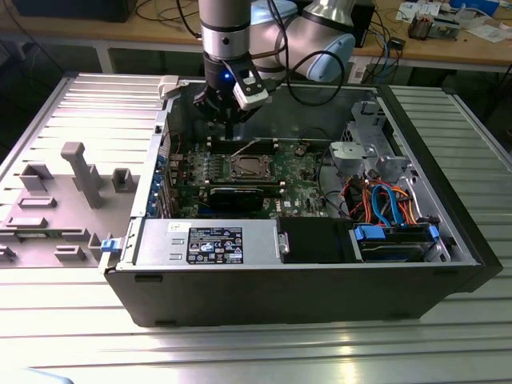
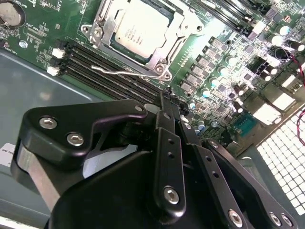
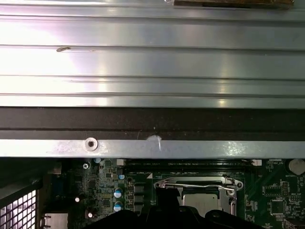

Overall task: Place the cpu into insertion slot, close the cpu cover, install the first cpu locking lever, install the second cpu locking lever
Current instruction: 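Install the first cpu locking lever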

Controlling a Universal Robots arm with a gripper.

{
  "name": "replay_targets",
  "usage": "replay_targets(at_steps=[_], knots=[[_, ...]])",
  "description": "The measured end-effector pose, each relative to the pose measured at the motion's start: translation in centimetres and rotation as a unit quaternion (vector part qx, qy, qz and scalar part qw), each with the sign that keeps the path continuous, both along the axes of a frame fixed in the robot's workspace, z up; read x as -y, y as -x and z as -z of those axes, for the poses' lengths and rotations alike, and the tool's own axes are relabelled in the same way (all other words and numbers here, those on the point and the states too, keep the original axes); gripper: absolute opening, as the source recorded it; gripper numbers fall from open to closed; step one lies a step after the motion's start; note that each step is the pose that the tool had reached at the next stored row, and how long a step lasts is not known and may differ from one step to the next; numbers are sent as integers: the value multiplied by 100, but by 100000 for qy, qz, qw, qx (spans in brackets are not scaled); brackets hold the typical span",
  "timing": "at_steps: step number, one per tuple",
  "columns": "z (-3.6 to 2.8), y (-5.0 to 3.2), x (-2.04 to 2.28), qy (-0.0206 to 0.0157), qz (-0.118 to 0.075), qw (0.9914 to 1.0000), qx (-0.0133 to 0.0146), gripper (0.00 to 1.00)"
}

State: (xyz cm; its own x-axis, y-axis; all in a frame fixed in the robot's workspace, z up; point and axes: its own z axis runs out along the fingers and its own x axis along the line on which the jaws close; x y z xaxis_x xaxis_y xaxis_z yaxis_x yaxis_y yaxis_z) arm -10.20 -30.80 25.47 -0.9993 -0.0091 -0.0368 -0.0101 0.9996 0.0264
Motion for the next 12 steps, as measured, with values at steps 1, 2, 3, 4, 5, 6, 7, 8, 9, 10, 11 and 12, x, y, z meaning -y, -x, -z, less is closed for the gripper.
replay_targets(at_steps=[1,2,3,4,5,6,7,8,9,10,11,12], knots=[[4,-1,1,-9,-3,100000,8,11],[9,-1,7,-88,-12,100000,16,11],[12,-1,14,-293,-10,100000,27,11],[16,-1,21,-419,-7,99999,45,11],[20,-1,22,-435,-2,99999,54,11],[22,0,23,-426,1,99999,45,11],[29,-13,23,-433,-14,99999,52,11],[44,-38,23,-427,-12,99999,45,11],[62,-58,23,-433,-17,99999,48,11],[78,-77,23,-426,-21,99999,47,11],[89,-85,23,-428,-24,99999,49,11],[108,-97,22,-431,-25,99999,47,11]])
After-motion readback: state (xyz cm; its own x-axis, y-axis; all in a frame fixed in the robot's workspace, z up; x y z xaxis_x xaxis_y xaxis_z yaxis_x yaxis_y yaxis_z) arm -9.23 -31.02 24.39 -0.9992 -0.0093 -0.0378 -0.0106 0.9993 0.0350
